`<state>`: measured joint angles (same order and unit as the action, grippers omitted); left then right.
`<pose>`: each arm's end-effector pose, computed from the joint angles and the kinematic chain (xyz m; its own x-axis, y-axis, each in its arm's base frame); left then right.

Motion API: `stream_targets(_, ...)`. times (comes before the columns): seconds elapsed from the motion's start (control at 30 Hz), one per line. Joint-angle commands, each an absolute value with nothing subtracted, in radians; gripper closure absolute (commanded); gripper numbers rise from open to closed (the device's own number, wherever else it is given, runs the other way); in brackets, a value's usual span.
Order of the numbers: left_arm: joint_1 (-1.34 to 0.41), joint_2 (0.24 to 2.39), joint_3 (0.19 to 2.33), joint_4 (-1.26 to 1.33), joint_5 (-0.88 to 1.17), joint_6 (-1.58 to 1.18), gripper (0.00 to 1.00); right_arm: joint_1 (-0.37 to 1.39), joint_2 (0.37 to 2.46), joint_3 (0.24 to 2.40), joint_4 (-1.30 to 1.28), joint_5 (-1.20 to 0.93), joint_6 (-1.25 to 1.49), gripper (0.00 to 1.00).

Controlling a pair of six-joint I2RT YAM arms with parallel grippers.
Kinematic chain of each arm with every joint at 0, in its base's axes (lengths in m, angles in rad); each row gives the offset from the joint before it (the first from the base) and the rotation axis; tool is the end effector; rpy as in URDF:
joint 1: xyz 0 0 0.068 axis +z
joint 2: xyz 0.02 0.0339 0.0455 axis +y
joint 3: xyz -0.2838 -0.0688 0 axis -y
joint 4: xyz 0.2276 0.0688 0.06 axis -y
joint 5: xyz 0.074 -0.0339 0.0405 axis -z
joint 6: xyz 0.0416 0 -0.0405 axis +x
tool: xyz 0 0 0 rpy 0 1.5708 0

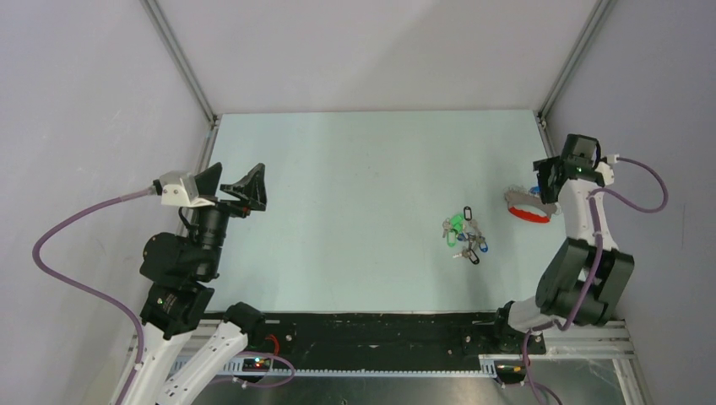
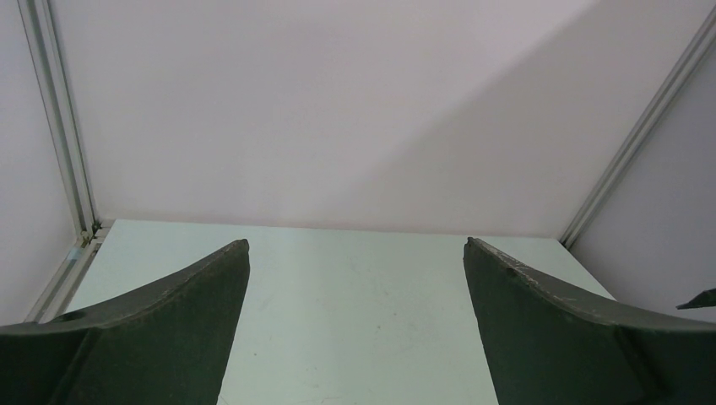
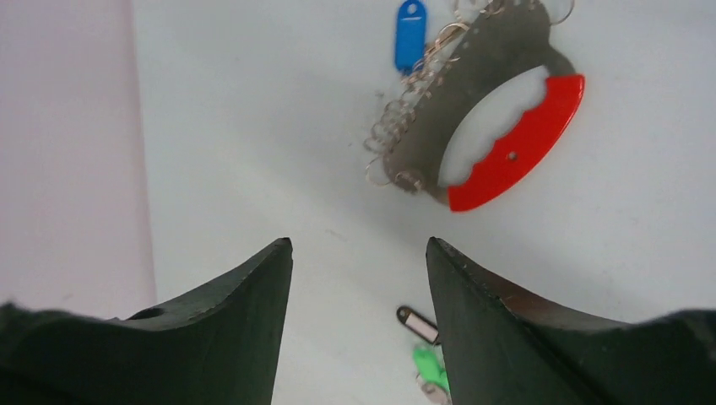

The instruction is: Remove the keys from the keyring

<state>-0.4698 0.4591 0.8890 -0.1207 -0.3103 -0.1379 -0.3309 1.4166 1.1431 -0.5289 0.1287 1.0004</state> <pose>0.0554 -0.0139 0.4232 0.2451 -0.2713 -0.9308 0.2074 0.9525 -0.2230 0.2743 -0.0999 0.3074 -0.0250 0.8912 -0.4529 0.7919 0.2942 0.5351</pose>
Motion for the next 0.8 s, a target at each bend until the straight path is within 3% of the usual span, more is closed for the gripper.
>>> stream_targets(0.0, -0.465, 0.460, 0.883, -0.092, -0.313, -0.120, 0.00, -0.346, 1.579, 1.200, -0.526, 0.138, 0.988, 0.33)
stream_targets(0.1, -0.465, 0.457, 0.882, -0.092, -0.317, -0.118, 0.00, -0.342, 1.695, 1.312, -0.584, 0.147, 0.984, 0.18)
stream_targets(0.33, -0.465, 0.453, 0.880, -0.093, -0.327, -0.114, 0.00, -0.325, 2.039, 1.672, -0.858, 0.317, 0.969, 0.20)
stream_targets(0.53, -0.465, 0.451, 0.881, -0.092, -0.330, -0.114, 0.00, -0.313, 2.280, 1.961, -1.087, 0.337, 0.963, 0.19)
stream_targets(0.77, -0.464, 0.441, 0.881, -0.092, -0.338, -0.110, 0.00, -0.292, 2.260, 1.855, -1.011, 0.370, 0.994, 0.25)
